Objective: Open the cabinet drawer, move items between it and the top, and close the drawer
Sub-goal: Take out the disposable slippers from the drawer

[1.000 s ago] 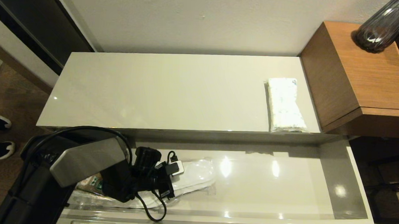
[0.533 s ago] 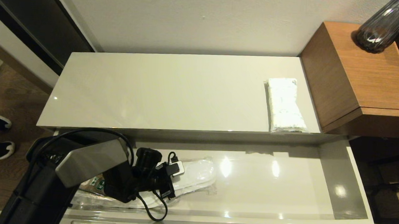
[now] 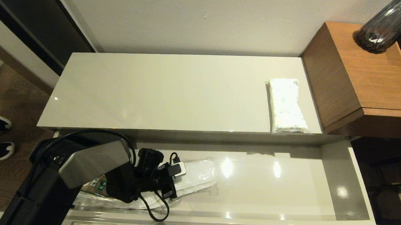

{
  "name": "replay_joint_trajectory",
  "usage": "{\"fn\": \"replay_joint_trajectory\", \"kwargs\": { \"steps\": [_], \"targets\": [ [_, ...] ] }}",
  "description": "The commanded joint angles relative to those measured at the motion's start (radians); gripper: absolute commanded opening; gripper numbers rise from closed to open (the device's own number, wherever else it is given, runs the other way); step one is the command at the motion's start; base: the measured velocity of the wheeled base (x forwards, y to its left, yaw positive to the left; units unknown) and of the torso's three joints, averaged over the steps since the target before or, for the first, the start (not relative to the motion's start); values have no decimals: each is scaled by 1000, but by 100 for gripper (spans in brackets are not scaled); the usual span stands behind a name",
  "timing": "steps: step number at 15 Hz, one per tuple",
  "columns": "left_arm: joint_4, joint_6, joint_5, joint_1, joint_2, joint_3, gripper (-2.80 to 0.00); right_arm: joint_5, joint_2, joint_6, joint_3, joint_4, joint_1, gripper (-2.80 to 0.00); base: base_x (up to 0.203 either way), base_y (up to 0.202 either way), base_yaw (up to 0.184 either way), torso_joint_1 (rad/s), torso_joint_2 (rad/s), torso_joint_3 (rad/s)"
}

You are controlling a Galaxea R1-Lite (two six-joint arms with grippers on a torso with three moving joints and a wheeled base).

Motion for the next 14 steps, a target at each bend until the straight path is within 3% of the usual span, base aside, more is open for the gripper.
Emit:
{"fn": "replay_joint_trajectory", "kwargs": {
  "steps": [1, 14],
  "targets": [
    [-6, 21, -11, -1, -4, 7, 0, 0, 1, -1, 2, -2, 0, -280, 0, 0, 0, 0, 0, 0],
    [-35, 77, -15, -7, 27, -32, 0, 1, 1, -2, 2, -1, 0, -280, 0, 0, 0, 0, 0, 0]
  ]
}}
